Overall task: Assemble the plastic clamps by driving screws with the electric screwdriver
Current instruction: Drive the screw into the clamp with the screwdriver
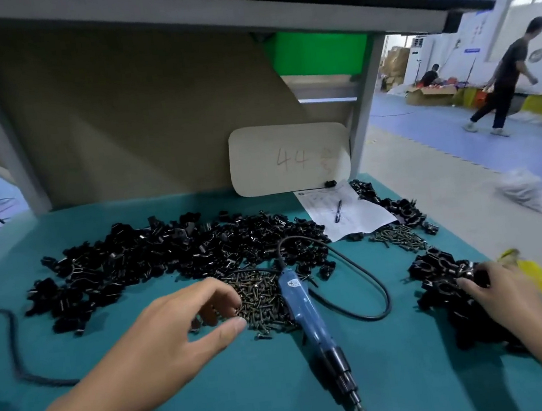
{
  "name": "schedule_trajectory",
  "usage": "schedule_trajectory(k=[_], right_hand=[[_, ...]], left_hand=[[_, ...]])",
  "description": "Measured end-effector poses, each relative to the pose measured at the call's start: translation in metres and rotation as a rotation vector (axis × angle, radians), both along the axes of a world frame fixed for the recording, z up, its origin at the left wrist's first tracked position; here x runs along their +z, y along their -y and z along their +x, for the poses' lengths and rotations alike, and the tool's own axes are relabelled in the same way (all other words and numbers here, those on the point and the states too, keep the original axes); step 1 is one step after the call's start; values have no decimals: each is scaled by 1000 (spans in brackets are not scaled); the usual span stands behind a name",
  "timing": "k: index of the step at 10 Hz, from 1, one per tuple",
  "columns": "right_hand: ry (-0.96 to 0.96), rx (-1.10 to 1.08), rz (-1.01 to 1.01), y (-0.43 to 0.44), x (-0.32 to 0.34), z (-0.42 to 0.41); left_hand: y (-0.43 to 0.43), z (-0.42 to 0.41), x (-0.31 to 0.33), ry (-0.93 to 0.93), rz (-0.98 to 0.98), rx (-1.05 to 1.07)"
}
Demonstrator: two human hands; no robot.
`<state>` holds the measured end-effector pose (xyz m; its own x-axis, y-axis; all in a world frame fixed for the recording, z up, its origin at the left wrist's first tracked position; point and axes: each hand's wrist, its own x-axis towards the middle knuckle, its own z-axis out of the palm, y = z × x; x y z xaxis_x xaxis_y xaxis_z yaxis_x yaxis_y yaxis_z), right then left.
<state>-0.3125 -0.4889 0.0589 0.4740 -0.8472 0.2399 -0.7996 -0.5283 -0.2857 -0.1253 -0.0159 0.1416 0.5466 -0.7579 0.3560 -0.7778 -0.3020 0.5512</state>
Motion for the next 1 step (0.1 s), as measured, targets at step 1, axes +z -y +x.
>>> schedule_trajectory(k=[1], right_hand=[[-44,36,-6,9,-7,5]], left_hand=[[-22,-4,18,81,-68,4]])
